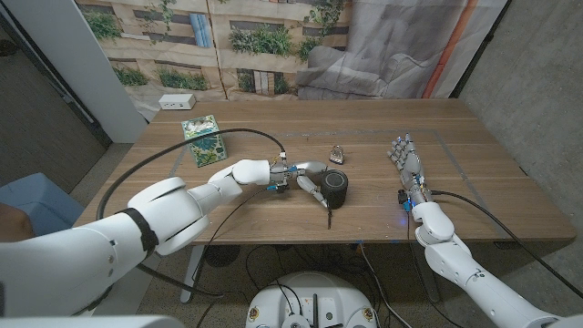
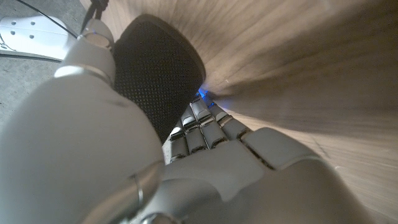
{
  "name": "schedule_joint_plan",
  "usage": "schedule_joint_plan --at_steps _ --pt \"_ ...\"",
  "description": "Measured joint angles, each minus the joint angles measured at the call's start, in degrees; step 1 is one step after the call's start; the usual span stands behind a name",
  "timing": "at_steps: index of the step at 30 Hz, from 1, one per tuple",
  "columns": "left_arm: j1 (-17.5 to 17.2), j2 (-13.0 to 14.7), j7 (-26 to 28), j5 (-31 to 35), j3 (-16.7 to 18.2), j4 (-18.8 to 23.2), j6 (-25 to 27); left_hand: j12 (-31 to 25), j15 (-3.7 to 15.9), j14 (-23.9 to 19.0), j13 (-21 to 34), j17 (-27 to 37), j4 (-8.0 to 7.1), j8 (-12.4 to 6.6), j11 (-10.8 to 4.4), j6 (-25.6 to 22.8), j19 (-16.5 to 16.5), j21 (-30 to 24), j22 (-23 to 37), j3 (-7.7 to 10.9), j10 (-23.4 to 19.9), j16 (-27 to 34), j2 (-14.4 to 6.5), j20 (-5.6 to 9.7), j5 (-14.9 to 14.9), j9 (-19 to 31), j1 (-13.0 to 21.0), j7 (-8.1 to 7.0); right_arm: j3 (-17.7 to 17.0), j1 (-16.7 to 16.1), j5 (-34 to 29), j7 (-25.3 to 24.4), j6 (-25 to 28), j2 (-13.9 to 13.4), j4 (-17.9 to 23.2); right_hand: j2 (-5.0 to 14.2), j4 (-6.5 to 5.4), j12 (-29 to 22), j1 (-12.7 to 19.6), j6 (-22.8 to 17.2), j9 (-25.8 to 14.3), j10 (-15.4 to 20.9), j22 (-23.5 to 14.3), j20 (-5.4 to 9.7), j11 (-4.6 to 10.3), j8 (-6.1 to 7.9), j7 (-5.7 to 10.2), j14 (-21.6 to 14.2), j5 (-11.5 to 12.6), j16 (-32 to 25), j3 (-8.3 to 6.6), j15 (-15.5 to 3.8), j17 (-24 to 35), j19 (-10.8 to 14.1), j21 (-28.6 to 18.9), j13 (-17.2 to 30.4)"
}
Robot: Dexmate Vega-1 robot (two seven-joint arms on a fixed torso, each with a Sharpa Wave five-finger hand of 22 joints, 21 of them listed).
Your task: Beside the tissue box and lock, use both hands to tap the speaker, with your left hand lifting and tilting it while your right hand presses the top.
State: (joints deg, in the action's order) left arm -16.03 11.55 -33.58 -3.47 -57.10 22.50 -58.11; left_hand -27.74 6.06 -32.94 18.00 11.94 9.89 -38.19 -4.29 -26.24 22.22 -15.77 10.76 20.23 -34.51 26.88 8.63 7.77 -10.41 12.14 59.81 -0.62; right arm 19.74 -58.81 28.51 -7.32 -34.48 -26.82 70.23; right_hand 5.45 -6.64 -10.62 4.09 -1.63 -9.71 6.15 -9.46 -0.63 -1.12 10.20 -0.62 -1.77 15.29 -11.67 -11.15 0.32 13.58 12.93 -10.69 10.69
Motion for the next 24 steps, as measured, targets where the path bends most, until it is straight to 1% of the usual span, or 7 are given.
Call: schedule_joint_plan --at_steps 6,8,13,17,19,21,24 --pt "0.00 0.00 0.63 -1.06 0.00 0.00 0.03 -0.63 -0.02 -0.59 0.00 0.00 -0.13 -0.08 0.14 -0.95 0.01 -1.43 0.18 -0.92 -0.53 1.62 0.00 0.01 -0.40 0.05 0.00 0.18 0.06 0.05 0.00 0.00 0.00 -0.01 -0.12 0.00 0.00 0.00 0.00 0.00 0.00 0.00 0.00 0.00 0.00 0.00 0.00 0.00 0.00 0.00 0.00 0.00 0.00 0.00 0.00 0.00" --pt "-1.54 0.25 0.64 -1.45 1.85 0.16 0.02 -0.85 -0.16 -0.91 0.00 0.00 -0.16 -0.13 0.60 -1.22 0.02 -2.07 0.32 -0.96 -1.02 2.19 0.01 0.00 -0.44 0.17 0.01 0.44 0.10 0.14 0.17 0.22 0.46 -0.01 -0.19 0.00 0.13 0.00 0.00 0.00 0.00 0.00 0.00 0.00 0.00 0.00 0.00 0.00 0.00 0.00 -0.13 0.00 0.00 0.00 0.00 0.00" --pt "-2.20 0.25 0.19 -3.19 3.11 0.41 0.04 -0.99 -0.91 -2.93 0.00 -0.01 -0.15 -0.86 1.34 -2.37 1.96 -2.76 0.33 -1.90 -2.76 2.58 0.39 -1.07 -0.45 0.21 0.38 1.13 0.28 0.46 0.27 0.46 0.58 0.13 -0.64 0.00 0.24 0.00 0.00 0.00 0.00 0.00 0.00 0.00 0.00 0.00 0.00 0.00 0.00 0.00 -0.24 0.00 -0.17 0.00 0.00 0.00" --pt "-2.77 0.19 -0.18 -4.14 4.23 0.80 0.15 -1.06 -2.83 -5.51 0.00 -0.01 -0.15 -0.86 3.38 -4.31 7.08 -2.76 0.32 -2.06 -4.80 2.61 0.45 -3.49 -0.45 0.21 0.44 3.11 0.38 0.66 0.46 0.73 0.63 0.28 -1.02 0.00 0.24 0.00 0.00 0.00 0.00 0.00 0.00 0.00 0.00 0.00 0.00 0.00 0.00 0.00 -0.24 0.00 -0.29 0.00 0.00 0.00" --pt "-3.22 0.28 -0.62 -4.86 5.08 1.52 0.28 -1.06 -3.78 -6.58 0.00 -0.01 -0.11 -0.86 4.23 -4.99 9.40 -2.74 0.32 -2.15 -5.65 2.61 0.45 -4.07 -0.45 0.21 0.43 3.80 0.40 0.73 0.55 0.85 0.65 0.32 -1.13 0.00 0.24 0.00 0.00 0.00 0.00 0.00 0.00 0.00 0.00 0.00 0.00 0.00 0.00 0.00 -0.24 0.00 -0.29 0.00 0.00 0.00" --pt "-3.22 0.28 -0.95 -5.35 5.08 1.52 0.52 -1.06 -5.15 -8.55 -0.01 -0.01 -0.16 -0.85 5.85 -6.43 11.66 -2.74 0.32 -2.22 -7.27 2.62 0.46 -5.50 -0.45 0.21 0.43 5.25 0.41 0.80 0.60 0.92 0.66 0.37 -1.25 0.00 0.24 0.00 0.00 0.00 0.00 0.00 0.00 0.01 0.00 0.00 0.00 0.00 0.00 0.00 -0.24 0.00 -0.29 0.00 0.00 0.00" --pt "-3.97 0.93 -1.37 -6.06 6.05 3.50 1.70 -1.33 -5.98 -9.75 -0.01 -0.01 -0.10 -0.85 6.33 -6.95 12.80 -3.11 0.43 -2.46 -7.75 2.61 0.46 -5.63 -0.45 0.21 0.42 5.78 0.42 0.90 0.90 1.14 0.80 0.38 -1.29 0.00 0.24 0.00 0.00 0.00 0.00 0.00 0.00 0.00 0.00 0.00 0.00 0.00 0.00 0.00 -0.24 0.00 -0.29 0.00 0.00 0.00"
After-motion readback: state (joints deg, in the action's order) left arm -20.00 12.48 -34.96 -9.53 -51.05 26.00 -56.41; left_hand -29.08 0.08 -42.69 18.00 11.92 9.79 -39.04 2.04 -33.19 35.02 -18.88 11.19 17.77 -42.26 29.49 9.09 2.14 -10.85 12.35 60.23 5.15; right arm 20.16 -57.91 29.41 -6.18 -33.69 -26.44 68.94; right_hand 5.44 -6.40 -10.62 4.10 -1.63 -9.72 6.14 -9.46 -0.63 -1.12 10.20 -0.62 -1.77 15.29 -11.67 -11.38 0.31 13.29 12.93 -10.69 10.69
